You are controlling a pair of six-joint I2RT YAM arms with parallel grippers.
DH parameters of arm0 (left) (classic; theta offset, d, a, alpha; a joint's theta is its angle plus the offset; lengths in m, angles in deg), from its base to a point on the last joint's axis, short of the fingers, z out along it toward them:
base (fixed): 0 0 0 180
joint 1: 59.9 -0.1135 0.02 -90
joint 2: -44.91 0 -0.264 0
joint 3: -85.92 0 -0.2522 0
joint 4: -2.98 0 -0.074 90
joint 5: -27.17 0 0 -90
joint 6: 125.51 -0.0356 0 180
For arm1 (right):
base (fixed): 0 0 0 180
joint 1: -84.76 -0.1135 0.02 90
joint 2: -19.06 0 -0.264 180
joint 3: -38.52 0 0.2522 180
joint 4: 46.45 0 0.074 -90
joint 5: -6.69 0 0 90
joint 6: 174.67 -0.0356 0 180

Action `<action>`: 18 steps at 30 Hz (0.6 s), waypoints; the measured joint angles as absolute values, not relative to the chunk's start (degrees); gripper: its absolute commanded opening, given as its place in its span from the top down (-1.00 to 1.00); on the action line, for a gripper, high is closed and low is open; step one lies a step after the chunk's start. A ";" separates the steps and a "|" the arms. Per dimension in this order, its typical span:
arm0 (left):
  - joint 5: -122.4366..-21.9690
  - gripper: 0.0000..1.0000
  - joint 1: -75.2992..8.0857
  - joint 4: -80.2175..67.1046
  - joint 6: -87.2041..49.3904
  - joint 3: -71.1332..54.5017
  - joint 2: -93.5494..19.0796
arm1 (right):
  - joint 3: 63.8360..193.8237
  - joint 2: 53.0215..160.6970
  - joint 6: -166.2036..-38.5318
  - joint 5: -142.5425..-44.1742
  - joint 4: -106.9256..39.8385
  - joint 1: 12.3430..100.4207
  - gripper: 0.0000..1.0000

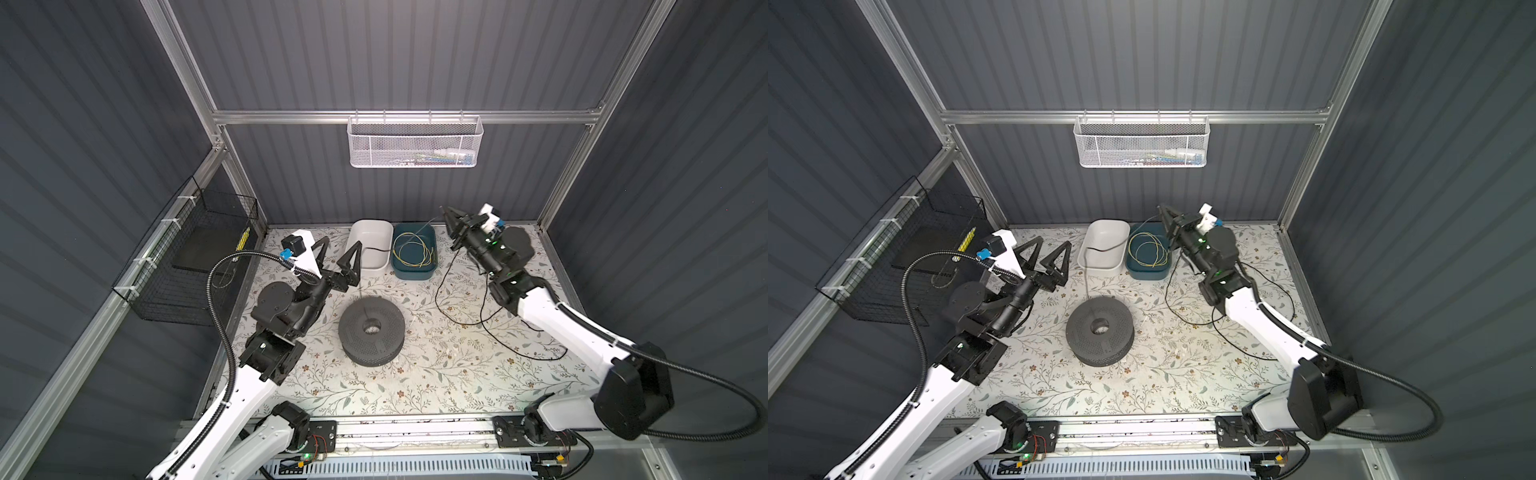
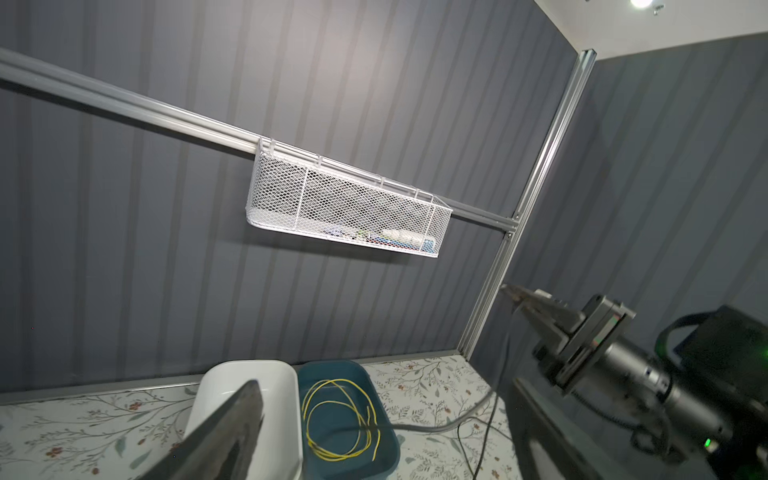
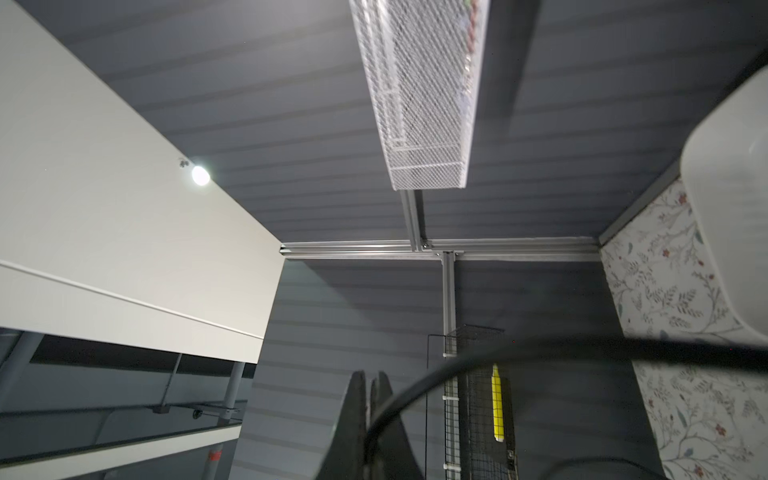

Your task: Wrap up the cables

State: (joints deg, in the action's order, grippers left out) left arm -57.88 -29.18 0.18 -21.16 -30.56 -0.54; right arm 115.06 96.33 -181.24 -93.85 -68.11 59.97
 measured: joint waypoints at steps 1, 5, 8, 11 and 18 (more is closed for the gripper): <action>-58.14 -0.76 -29.18 -1.35 -22.21 -30.23 -0.24 | 115.21 95.35 -180.50 -94.90 -67.33 61.02 1.00; -60.83 -0.75 -29.18 -4.75 -25.62 -30.25 -2.66 | 117.33 93.03 -176.67 -100.47 -61.40 63.05 1.00; -64.61 -0.75 -29.18 -2.96 -26.17 -33.12 -6.01 | 119.02 92.07 -174.16 -103.86 -56.53 63.25 1.00; -68.26 -0.74 -29.18 0.69 -25.99 -37.62 -9.96 | 120.68 91.11 -172.54 -106.31 -53.03 63.99 1.00; -75.17 -0.72 -28.26 17.67 -20.75 -50.03 -17.33 | 123.72 89.40 -171.17 -109.26 -50.08 65.45 1.00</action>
